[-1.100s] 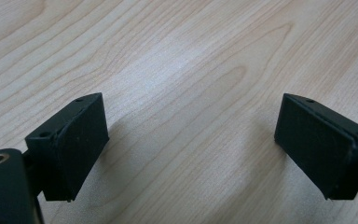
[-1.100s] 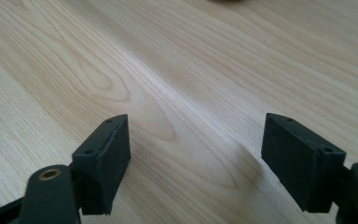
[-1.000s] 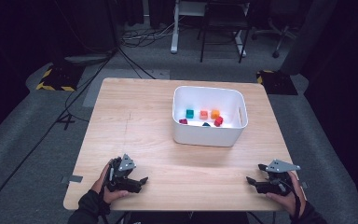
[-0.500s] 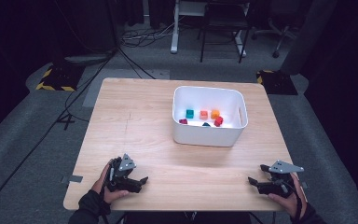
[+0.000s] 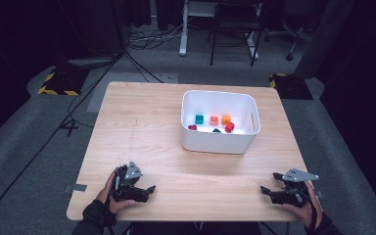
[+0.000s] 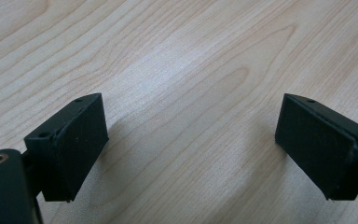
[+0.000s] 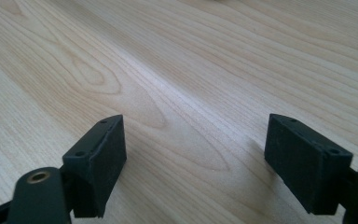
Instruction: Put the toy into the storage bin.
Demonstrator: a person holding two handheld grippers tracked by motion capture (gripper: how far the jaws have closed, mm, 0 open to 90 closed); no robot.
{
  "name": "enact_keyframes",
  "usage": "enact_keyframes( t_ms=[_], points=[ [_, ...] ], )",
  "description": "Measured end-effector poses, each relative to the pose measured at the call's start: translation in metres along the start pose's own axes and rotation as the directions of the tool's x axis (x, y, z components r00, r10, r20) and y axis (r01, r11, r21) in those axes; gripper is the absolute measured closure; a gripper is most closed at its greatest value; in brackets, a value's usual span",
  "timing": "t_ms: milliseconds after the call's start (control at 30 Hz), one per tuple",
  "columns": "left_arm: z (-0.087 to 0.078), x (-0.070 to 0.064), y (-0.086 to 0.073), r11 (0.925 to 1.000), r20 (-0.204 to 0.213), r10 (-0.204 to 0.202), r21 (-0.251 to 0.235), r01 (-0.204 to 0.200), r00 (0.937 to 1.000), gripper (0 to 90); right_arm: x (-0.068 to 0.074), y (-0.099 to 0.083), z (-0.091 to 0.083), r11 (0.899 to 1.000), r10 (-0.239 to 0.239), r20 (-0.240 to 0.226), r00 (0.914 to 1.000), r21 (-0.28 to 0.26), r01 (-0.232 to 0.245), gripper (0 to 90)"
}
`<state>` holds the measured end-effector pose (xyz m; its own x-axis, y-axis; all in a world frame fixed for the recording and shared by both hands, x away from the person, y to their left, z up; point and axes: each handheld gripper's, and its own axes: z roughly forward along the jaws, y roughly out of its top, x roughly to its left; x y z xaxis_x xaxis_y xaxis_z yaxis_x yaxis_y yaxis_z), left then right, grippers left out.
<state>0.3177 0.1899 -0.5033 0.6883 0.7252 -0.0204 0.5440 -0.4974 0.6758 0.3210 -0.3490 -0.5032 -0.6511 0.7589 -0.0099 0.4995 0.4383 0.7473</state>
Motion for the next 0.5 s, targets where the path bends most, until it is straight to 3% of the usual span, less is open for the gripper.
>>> enact_keyframes(
  t_ms=[500],
  points=[
    [0.0004, 0.0009, 0.0007, 1.0, 0.006, 0.001, 0.009, -0.001, 1.0, 9.0, 0.0005, 0.0002, 0.0007, 1.0, -0.021, -0.018, 0.9996, -0.005, 0.021, 20.6]
  ],
)
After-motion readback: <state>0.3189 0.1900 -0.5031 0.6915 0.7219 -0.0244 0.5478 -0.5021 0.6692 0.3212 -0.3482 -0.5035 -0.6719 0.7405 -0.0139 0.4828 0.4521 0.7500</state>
